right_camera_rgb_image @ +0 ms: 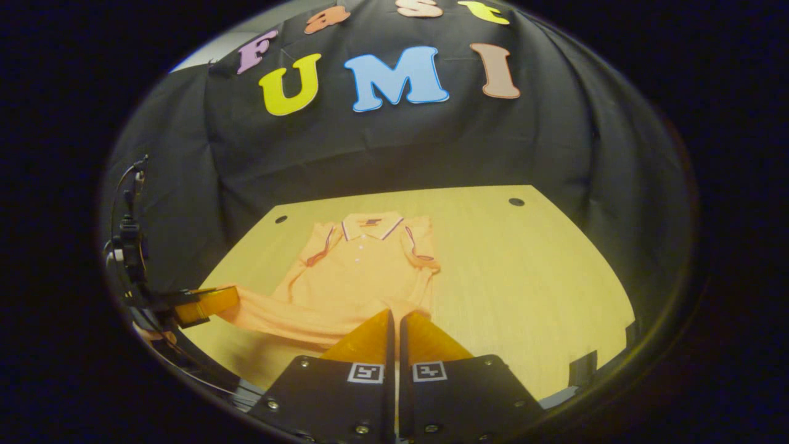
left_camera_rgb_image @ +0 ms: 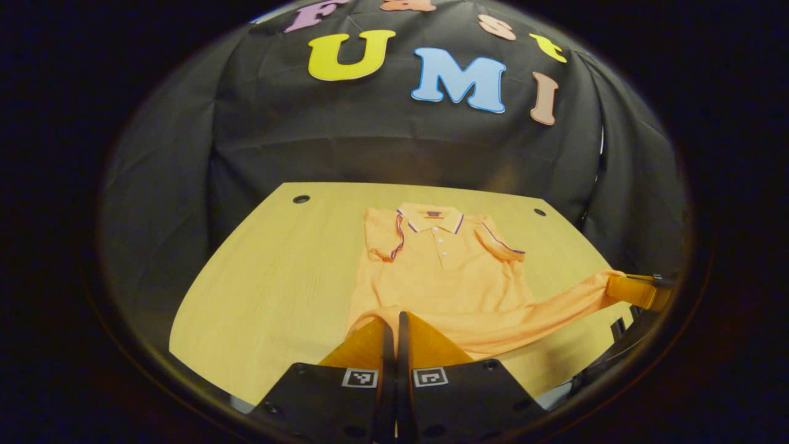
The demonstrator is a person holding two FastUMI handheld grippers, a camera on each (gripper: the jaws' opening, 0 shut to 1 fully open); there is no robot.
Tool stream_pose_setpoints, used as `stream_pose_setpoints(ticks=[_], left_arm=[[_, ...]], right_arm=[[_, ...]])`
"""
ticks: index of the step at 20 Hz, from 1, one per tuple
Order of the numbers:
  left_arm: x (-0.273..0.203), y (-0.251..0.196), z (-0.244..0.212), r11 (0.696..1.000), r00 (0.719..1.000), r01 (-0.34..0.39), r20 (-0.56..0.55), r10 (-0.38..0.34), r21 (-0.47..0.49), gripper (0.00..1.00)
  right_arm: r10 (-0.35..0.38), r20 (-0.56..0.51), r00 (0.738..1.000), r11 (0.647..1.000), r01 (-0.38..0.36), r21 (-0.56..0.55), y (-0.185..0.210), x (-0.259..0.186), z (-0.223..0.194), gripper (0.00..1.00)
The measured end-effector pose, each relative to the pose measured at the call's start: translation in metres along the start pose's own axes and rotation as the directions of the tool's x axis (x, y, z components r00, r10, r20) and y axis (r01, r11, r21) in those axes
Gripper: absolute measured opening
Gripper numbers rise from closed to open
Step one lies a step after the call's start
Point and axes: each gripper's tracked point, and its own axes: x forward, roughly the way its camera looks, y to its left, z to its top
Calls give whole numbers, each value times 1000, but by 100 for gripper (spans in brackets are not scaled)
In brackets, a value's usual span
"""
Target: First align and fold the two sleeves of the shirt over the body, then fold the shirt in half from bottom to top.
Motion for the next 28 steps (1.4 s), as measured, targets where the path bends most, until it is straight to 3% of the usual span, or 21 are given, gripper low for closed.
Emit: stream_pose_setpoints(ticks=[11, 14, 17, 20, 28], left_arm=[[84, 7, 71, 999, 999, 40, 33, -41, 34, 7], [101, 8, 85, 997, 998, 53, 37, -55, 53, 7], [120, 8, 98, 997, 997, 60, 44, -62, 57, 7], [135, 8, 108, 996, 996, 69, 46, -71, 53, 7], [179, 7, 141, 992, 995, 70, 60, -77, 108, 7]], right_arm=[[-38, 23, 999, 998, 39, -40, 9, 84, 71, 3], [-49, 30, 998, 998, 50, -46, 11, 100, 84, 7], [-57, 32, 998, 997, 58, -57, 13, 115, 95, 3], [-65, 27, 998, 995, 67, -76, 12, 132, 104, 7], [-86, 21, 996, 992, 87, -89, 7, 178, 126, 3]])
